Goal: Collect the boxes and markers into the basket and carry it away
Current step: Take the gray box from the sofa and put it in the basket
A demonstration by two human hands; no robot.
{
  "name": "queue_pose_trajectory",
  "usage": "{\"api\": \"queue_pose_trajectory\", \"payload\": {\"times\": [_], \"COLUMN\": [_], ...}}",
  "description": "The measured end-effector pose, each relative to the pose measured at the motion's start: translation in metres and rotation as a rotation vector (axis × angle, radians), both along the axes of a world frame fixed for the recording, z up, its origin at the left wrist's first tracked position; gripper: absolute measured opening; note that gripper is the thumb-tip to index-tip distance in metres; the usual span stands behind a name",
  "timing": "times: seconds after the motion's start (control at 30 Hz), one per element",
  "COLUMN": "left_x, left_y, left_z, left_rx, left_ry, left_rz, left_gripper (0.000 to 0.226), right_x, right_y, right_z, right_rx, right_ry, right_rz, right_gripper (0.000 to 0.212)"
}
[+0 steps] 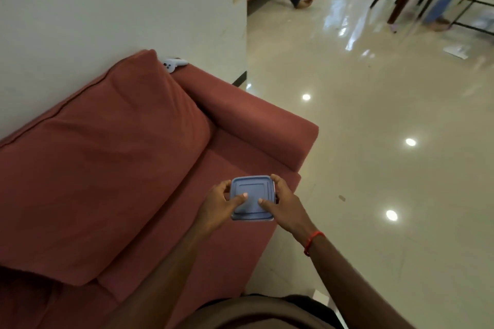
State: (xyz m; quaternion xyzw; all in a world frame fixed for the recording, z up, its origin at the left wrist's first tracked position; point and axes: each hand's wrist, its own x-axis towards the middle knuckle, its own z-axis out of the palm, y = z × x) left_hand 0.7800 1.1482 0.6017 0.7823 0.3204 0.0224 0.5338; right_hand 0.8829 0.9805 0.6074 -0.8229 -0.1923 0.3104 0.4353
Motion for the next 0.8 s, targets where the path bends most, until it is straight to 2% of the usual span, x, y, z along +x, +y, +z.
{"api": "queue_pose_trajectory", "payload": {"times": [0.13, 0.3, 0.47, 0.63, 0.8], "left_x": [0.022, 0.042, 0.055, 0.056, 0.056], "left_y": [-0.036, -0.099, -0.17, -0.227, -0.266], "left_z": [0.005, 0.011, 0.017, 0.022, 0.026], "left_rx": [0.085, 0.13, 0.18, 0.385, 0.463], "left_ry": [0.005, -0.007, -0.029, 0.015, 0.059], "left_rz": [-0.145, -0.297, -0.529, -0.766, -1.019], "left_gripper": [0.043, 0.07, 0.059, 0.063, 0.076], "right_x": [0.004, -0.003, -0.023, -0.046, -0.073], "right_y": [-0.048, -0.12, -0.189, -0.241, -0.28], "right_z": [0.01, 0.02, 0.012, 0.003, 0.001], "right_rx": [0.028, 0.003, -0.186, -0.289, -0.341], "right_ry": [-0.031, -0.106, -0.217, -0.211, -0.222], "right_rz": [-0.092, -0.236, -0.285, -0.382, -0.532], "right_gripper": [0.058, 0.06, 0.068, 0.075, 0.075]}}
